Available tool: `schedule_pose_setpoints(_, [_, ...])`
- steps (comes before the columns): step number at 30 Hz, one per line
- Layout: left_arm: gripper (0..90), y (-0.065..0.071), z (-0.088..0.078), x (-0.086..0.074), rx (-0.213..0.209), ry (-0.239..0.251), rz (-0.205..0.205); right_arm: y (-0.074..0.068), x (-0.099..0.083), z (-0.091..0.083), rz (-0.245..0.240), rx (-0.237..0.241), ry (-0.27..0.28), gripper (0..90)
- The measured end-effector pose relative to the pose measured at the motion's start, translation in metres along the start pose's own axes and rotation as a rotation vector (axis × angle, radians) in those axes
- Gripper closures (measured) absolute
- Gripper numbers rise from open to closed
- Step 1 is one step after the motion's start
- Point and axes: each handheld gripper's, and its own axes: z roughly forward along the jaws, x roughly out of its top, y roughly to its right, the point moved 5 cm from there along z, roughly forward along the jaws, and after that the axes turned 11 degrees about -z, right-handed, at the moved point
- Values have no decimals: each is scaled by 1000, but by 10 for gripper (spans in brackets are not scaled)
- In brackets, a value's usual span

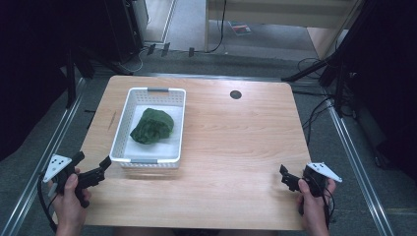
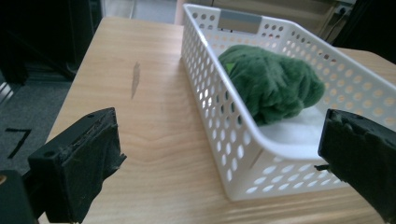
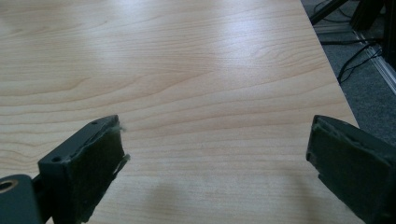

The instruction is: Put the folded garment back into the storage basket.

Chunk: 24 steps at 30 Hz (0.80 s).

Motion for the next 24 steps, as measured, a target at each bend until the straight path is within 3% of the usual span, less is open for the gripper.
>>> schedule_pose_setpoints(11, [0,-26,-1,-18,41,-14,-17,0,0,0,4,2,0,39])
schedule_pose_setpoints(24, [0,-34,1,-26,46,-7,10,0,0,0,1,7,0,39])
